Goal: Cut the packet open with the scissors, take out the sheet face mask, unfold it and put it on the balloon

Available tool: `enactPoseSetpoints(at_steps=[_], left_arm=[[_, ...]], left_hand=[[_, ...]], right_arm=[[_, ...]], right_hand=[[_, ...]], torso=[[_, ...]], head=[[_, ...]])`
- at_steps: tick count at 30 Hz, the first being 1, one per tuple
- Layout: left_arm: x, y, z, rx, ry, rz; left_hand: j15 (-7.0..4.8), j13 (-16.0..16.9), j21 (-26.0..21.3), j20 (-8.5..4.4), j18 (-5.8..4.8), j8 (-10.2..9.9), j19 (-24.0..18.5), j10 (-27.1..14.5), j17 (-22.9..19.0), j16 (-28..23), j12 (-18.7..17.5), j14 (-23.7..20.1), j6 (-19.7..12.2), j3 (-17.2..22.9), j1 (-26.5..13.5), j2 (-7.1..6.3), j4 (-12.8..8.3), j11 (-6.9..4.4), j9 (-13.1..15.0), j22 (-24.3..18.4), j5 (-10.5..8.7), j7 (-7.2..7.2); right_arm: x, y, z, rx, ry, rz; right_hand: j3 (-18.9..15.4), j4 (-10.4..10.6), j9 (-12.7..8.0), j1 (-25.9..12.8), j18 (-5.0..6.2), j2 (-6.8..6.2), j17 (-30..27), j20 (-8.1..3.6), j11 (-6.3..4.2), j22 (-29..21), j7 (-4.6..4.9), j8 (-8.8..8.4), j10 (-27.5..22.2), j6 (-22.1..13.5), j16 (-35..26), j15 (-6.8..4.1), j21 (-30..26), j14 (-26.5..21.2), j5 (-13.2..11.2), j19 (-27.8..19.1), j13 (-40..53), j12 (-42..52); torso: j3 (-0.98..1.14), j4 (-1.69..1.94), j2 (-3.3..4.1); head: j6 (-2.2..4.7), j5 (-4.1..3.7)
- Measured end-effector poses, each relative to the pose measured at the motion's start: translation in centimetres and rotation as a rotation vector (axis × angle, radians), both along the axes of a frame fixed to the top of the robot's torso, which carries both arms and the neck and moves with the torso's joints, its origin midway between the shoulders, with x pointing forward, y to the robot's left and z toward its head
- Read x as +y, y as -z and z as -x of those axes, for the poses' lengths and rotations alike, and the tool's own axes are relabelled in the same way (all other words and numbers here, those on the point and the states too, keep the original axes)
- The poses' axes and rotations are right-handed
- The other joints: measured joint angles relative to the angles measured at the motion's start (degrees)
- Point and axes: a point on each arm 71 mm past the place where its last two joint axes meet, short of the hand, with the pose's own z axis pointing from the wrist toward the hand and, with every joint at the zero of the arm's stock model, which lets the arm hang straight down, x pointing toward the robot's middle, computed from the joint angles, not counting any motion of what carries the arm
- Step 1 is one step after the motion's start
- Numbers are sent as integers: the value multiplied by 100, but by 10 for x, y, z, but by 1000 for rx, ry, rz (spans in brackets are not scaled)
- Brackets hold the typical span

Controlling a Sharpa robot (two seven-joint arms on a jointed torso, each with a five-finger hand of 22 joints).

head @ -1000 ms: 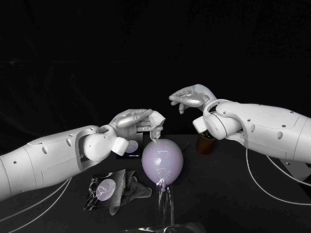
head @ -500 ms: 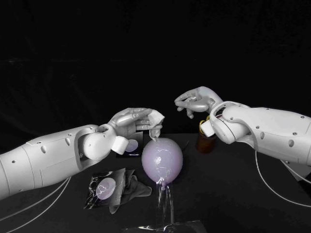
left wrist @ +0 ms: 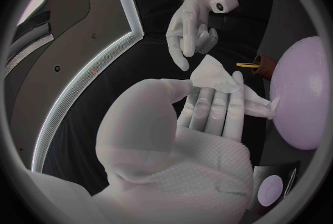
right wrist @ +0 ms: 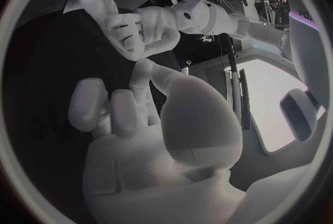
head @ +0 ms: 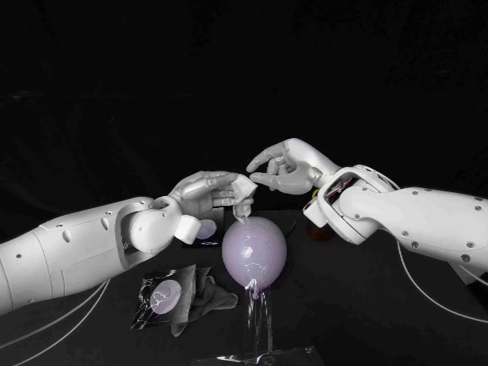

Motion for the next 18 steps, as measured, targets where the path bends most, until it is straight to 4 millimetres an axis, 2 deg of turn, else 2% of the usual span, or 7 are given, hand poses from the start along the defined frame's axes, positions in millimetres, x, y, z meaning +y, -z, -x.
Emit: enactPoseSetpoints(at_steps=[6, 7, 8, 11, 14, 15, 18], left_arm=[[-1, 0, 1, 2, 3, -2], [-1, 0, 1, 2, 4, -3], [-1, 0, 1, 2, 4, -3], [-2, 0, 1, 2, 4, -4], [-1, 0, 2, 2, 4, -5], [-1, 0, 2, 2, 4, -5], [-1, 0, 2, 2, 4, -6]], left_hand=[[0, 0, 22, 0, -3, -17, 0, 10, 6, 0, 0, 0, 5, 60, -39, -24, -60, 9, 0, 0, -1, -5], [0, 0, 22, 0, -3, -18, 0, 10, 6, 0, 0, 0, 19, 74, -47, -31, -74, 9, 0, 0, -1, -20], [0, 0, 22, 0, -4, -18, 0, 10, 6, 0, 0, 0, 21, 74, -60, -18, -74, 9, -1, 0, -1, -20], [0, 0, 22, 0, -5, -32, 0, 10, 6, 0, 0, 0, 41, 90, -77, -2, -90, 9, -2, 0, -1, -3], [-7, 0, 22, 0, -6, -33, -1, 10, 6, 0, 0, 8, 41, 99, -77, -2, -99, 9, -3, 0, -2, -2], [-12, 1, 22, 0, -6, -33, -1, 10, 6, 0, 0, 13, 41, 110, -77, -2, -110, 9, -3, 0, -2, -2], [-19, 1, 22, 0, -7, -33, -1, 10, 11, 0, 0, 21, 41, 123, -129, -8, -123, 9, -3, 0, -2, -2]], right_arm=[[12, 0, 5, -71, -28, 32], [14, 0, 6, -78, -30, 35], [15, 0, 6, -84, -31, 38], [18, 0, 7, -100, -31, 48], [19, 1, 6, -113, -24, 59], [19, 1, 6, -117, -22, 62], [20, 2, 6, -125, -13, 73]], right_hand=[[-37, 3, -44, -103, -2, -57, 311, 7, 12, -3, 8, -84, -12, 13, 78, 14, 334, 137, 0, 144, 419, 308], [-53, 19, -58, -113, -95, -67, 660, 9, 31, -3, 8, -112, -55, 13, 172, 22, 512, 310, 0, 256, 513, 380], [-80, 13, -68, -140, -136, -94, 944, 10, 42, -4, 17, -132, -78, 4, 249, 23, 650, 455, 0, 340, 672, 519], [-144, 20, -93, -141, -136, -95, 1544, 27, 85, -5, 47, -156, -56, -27, 402, 38, 890, 670, 0, 484, 1467, 1265], [-186, 12, -98, -141, -144, -95, 1691, 49, 88, -4, 48, -156, 135, -27, 507, 46, 1022, 680, 0, 554, 2120, 1901], [-201, 11, -102, -140, -213, -95, 1695, 51, 97, -4, 48, -156, 182, -28, 533, 45, 1061, 680, 0, 572, 2271, 2049], [-201, 11, -102, -141, -222, -95, 1698, 49, 105, -3, 65, -156, 253, -45, 568, 45, 1139, 681, 0, 595, 2571, 2334]], torso=[[-2, 1, 4], [-2, 1, 4], [-2, 2, 4], [-2, 1, 4], [-1, -1, 3], [-1, -2, 3], [1, -4, 2]], head=[[-5, 18], [-9, 21], [-11, 24], [-19, 36], [-31, 40], [-34, 41], [-38, 44]])
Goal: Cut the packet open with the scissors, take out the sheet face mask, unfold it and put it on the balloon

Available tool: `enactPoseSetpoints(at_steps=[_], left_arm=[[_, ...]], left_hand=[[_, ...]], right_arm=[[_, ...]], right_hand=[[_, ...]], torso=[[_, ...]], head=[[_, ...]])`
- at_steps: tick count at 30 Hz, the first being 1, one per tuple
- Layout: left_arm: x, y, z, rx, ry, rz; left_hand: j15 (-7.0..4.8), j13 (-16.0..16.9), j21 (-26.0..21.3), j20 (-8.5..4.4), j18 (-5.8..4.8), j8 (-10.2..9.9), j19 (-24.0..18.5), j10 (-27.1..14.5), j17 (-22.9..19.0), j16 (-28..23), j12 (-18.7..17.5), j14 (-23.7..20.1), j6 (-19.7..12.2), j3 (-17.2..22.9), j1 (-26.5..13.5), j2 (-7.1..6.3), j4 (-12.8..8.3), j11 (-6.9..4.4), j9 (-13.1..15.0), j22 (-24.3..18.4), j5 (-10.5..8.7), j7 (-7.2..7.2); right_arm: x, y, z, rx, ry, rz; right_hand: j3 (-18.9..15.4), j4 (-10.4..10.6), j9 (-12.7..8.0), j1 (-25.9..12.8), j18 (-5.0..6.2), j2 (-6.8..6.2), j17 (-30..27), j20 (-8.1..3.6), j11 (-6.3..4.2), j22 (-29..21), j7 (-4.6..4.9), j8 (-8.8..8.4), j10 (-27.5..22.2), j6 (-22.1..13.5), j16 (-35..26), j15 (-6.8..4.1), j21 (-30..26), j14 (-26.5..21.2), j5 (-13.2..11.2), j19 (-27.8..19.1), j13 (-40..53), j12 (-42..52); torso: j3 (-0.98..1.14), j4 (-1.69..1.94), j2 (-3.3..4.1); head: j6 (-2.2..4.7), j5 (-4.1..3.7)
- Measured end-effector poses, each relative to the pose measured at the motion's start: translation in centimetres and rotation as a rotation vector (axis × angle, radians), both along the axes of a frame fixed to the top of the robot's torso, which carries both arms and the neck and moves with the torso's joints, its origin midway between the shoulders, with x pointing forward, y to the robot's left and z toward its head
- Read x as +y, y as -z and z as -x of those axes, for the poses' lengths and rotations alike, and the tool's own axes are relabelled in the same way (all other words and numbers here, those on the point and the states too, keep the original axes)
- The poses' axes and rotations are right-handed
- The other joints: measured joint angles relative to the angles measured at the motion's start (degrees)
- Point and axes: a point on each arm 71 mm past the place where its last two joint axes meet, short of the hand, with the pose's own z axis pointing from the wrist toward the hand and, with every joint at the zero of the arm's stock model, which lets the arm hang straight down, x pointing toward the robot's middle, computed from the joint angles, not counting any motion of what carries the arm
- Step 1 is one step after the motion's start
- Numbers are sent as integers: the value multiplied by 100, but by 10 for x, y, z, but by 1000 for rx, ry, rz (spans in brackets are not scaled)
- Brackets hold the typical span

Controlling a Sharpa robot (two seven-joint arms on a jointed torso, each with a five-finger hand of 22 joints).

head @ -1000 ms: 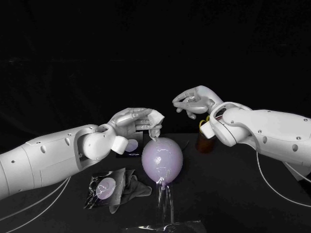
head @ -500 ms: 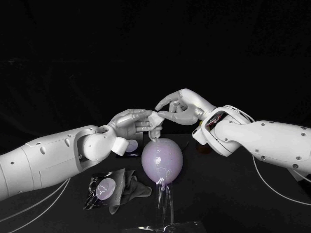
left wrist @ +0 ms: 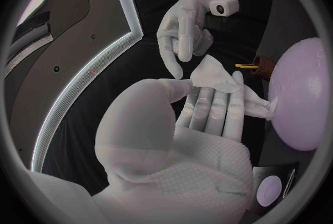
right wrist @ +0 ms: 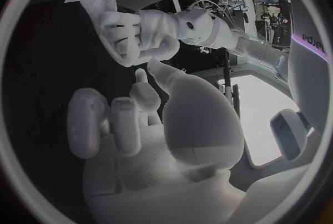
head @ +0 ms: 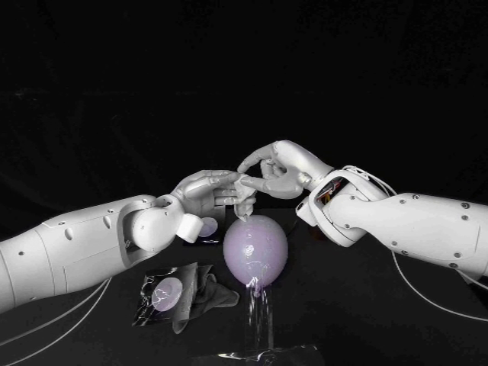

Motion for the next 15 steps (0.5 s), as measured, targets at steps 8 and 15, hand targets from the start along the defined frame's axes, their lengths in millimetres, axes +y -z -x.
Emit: enactPoseSetpoints(at_steps=[8, 15], left_arm=[[0, 0, 0, -1, 1, -1], [0, 0, 0, -3, 1, 0]], left_hand=[[0, 0, 0, 0, -2, -1, 0, 0, 0, 0, 0, 0, -1, 0, 0, 0, 0, 0, -8, 0, 0, 0], [1, 0, 0, 21, -4, -29, 21, 1, -1, 0, 0, 0, 19, 46, -54, -8, -46, 0, -14, -1, -1, -19]], right_arm=[[0, 2, -1, -12, 24, 25], [-2, 4, -2, -16, 44, 41]], right_hand=[[0, 0, 0, 2, 0, 1, 17, 20, 1, 3, 20, 0, 89, 18, 23, 1, 127, 1, 0, 21, 286, 263], [19, -18, 0, 85, 0, 85, 2, 20, -10, 3, 19, 0, 130, 62, 47, 2, 172, 0, 0, 20, 369, 325]], torso=[[4, -4, -1], [6, -7, -2]], head=[[-13, 7], [-16, 10]])
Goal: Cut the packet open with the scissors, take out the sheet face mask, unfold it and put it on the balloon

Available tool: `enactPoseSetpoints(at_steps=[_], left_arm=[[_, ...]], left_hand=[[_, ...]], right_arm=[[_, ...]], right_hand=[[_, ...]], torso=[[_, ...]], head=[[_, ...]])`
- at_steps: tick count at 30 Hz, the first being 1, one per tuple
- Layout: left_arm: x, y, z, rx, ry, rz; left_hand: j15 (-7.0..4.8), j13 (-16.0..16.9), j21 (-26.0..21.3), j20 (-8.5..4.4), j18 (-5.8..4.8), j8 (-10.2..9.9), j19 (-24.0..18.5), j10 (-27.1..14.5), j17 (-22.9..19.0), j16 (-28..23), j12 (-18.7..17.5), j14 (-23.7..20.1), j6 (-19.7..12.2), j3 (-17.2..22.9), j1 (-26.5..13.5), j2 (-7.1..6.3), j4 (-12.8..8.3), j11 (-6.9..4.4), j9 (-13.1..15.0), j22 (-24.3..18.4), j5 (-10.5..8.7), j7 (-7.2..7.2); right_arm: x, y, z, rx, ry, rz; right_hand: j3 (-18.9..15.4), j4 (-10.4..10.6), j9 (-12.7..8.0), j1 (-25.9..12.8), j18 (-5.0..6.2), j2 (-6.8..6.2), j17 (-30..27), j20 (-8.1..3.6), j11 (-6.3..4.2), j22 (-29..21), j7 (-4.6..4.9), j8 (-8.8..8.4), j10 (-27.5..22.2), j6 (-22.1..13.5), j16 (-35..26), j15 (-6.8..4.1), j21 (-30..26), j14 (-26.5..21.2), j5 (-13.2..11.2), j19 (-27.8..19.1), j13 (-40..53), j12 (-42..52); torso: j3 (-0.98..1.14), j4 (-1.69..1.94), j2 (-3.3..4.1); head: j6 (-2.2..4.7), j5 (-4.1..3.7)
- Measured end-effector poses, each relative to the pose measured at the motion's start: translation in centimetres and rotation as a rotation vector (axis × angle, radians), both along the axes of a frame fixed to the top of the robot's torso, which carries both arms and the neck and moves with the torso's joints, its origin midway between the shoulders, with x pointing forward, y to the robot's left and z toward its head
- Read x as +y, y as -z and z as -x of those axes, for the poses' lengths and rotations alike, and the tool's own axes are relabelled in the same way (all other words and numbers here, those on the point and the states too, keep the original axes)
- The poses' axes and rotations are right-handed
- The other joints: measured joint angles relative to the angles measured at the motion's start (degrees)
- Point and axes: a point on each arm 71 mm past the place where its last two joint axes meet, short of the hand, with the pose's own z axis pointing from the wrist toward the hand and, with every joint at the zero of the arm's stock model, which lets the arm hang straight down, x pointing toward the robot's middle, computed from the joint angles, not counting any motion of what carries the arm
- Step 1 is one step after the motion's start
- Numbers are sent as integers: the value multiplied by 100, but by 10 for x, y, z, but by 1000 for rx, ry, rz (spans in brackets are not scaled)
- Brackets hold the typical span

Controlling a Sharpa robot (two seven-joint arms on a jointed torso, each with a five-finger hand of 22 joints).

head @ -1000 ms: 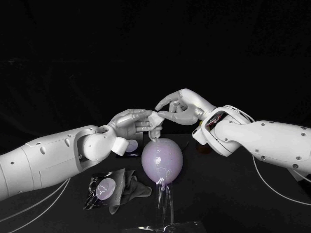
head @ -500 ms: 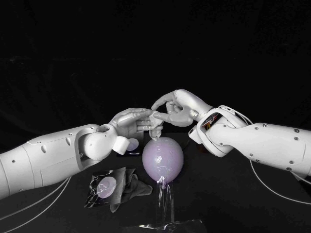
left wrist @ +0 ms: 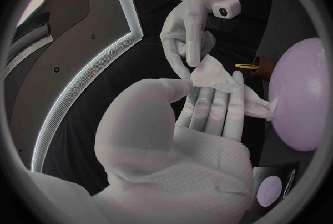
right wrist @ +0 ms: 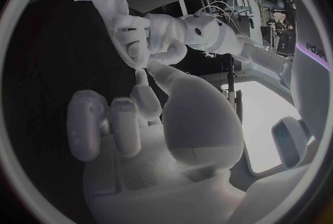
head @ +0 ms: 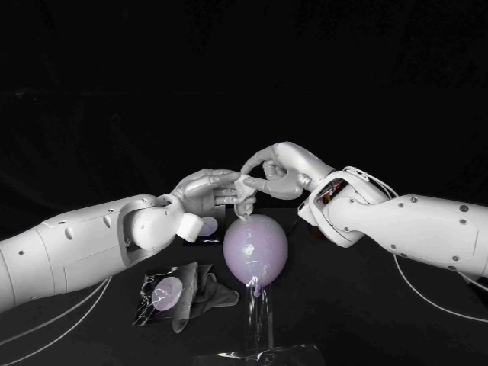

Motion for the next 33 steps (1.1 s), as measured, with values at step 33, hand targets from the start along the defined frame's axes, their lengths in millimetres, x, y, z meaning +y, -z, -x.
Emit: enactPoseSetpoints(at_steps=[33], left_arm=[[1, 0, 0, -13, 12, -6]], left_hand=[[1, 0, 0, -1, -4, -43, -1, 19, 9, 0, 0, -1, 8, 45, -75, -30, -81, -18, -15, -1, -1, -31]], right_arm=[[1, 2, -3, -1, 39, 13]], right_hand=[[144, -95, 99, 84, -65, 204, 1, -34, -134, 0, -176, 265, 174, 305, 52, -40, 221, 36, -11, 30, 258, 244]], torso=[[-2, 3, 1]], head=[[-24, -16]])
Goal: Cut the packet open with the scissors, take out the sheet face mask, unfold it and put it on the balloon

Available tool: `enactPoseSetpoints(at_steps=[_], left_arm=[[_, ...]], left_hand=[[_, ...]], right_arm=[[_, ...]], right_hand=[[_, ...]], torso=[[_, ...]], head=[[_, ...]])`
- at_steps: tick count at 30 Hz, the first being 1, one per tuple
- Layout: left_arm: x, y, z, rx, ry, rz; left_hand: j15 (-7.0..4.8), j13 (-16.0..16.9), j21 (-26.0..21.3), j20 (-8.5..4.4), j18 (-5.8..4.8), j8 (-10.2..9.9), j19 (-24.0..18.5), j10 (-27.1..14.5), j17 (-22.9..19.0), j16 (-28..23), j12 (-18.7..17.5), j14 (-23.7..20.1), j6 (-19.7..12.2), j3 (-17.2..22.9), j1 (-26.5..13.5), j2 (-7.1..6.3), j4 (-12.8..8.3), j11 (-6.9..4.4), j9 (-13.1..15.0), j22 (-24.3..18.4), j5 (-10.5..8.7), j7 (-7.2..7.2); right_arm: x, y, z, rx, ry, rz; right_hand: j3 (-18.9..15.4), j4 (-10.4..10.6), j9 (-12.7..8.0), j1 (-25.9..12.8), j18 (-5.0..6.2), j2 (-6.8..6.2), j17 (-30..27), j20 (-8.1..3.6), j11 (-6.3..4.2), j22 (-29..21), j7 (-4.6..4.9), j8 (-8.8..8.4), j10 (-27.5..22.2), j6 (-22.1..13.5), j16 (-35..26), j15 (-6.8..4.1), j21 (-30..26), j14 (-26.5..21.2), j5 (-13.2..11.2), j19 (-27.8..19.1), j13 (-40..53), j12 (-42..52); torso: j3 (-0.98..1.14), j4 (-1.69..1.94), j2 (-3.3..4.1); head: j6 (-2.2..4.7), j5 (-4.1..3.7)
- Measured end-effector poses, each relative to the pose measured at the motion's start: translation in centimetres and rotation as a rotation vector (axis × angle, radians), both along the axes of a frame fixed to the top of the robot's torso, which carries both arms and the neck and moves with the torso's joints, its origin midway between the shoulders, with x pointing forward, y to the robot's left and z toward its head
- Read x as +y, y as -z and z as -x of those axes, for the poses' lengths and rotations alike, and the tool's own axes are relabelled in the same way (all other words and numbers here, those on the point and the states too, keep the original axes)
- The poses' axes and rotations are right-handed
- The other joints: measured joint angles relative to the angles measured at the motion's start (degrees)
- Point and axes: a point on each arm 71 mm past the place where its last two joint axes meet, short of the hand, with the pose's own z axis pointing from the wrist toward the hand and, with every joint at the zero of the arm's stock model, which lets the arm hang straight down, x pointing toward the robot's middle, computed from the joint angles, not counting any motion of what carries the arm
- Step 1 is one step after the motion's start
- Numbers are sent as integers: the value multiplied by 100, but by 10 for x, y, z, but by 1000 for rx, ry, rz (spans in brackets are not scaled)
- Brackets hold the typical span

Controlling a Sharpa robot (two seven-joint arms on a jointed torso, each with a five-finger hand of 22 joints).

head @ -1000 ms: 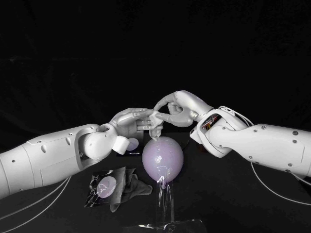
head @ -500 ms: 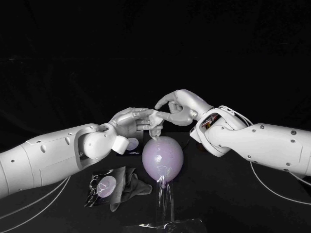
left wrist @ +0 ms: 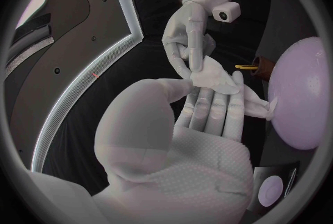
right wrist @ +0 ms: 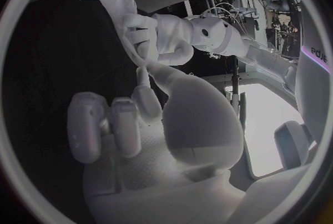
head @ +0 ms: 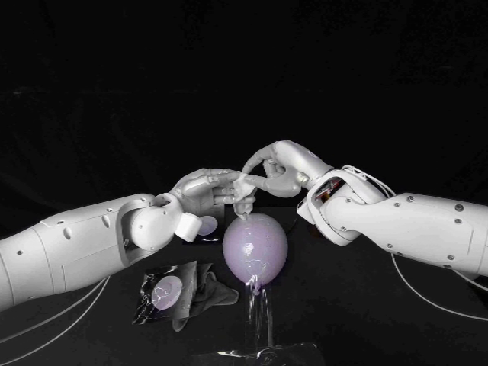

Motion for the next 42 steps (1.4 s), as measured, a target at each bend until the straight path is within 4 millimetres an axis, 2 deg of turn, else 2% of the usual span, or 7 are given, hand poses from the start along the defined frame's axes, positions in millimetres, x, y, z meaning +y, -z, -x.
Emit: enactPoseSetpoints(at_steps=[6, 9, 11, 17, 24, 28, 42], left_arm=[[0, 1, 0, 0, -1, -3], [0, 1, 0, 0, -1, -4], [0, 1, 0, 0, 0, -5], [-1, 1, 0, -1, 2, -5], [-1, 0, 1, -2, 4, -6], [-1, 0, 1, -3, 5, -6], [1, 0, -1, -7, -5, -7]], left_hand=[[0, 0, 0, 0, 0, 26, 0, 0, 0, 0, 0, 0, -2, 0, 0, 0, 0, 0, 0, 0, 0, 0], [0, 0, 0, 0, -1, 29, 0, 0, 0, 0, 0, 0, -2, 0, 0, 0, 0, 0, 0, 0, 0, 0], [0, 0, 0, 0, -2, 29, 0, 0, -1, 0, 0, 0, 0, 0, 0, 0, 0, 0, 0, 0, 0, -2], [0, 0, 0, 0, -38, 29, 0, 0, -1, 0, 0, 0, 21, 0, 0, 0, 1, 1, 1, 0, 0, -23], [0, 0, 0, 0, -34, 29, 0, 0, -2, 0, 0, 0, 21, 16, 0, 0, -15, 1, 14, 0, 0, -23], [0, 0, 22, 0, 21, 29, 0, 0, -2, 0, 0, 0, 25, 16, -8, -8, -15, 1, 15, -1, 0, -20], [0, 0, 22, 0, 20, 23, 0, -1, -3, 0, 0, 0, 35, 16, -45, 0, -15, 1, 15, -1, 0, -8]], right_arm=[[1, -1, 1, -3, -9, -1], [1, -1, 2, -6, -12, -2], [1, -1, 2, -7, -14, -2], [1, -1, 3, -12, -20, -4], [-1, -1, 4, -16, -24, -5], [-2, -1, 4, -17, -24, -5], [-9, -2, 10, -12, -27, -8]], right_hand=[[142, -78, 104, 105, -1, 180, -5, -75, -75, -1, -44, 170, 156, 77, 20, -66, 131, 2, -15, -9, 179, 155], [181, -116, 179, 119, -1, 194, -5, -103, -95, -3, -63, 291, 241, 96, 20, -98, 171, -9, -16, -2, 248, 229], [206, -142, 250, 119, -72, 194, -5, -143, -126, -4, -69, 386, 290, 90, 20, -122, 197, -9, -16, -2, 285, 289], [284, -220, 423, 118, -73, 194, -4, -183, -155, -4, -123, 626, 461, 31, 19, -137, 275, -10, -26, -2, 318, 503], [307, -243, 497, 62, -73, 198, 1, -183, -180, -1, -126, 700, 517, 12, 18, -179, 292, -9, -27, -3, 318, 593], [323, -259, 516, 49, -72, 185, 1, -183, -170, 0, -128, 749, 554, 10, 8, -180, 321, -8, -27, -3, 317, 656], [403, -273, 576, 10, -72, 223, -4, -184, -185, -1, -134, 855, 574, -24, 23, -178, 370, -9, -27, -2, 306, 755]], torso=[[1, 0, -1], [1, 0, -1], [1, 0, -1], [1, 0, -1], [1, 0, -1], [1, -1, -1], [-1, 1, -1]], head=[[-4, 0], [-5, 0], [-7, 0], [-9, -1], [-14, -3], [-16, -2], [3, -4]])
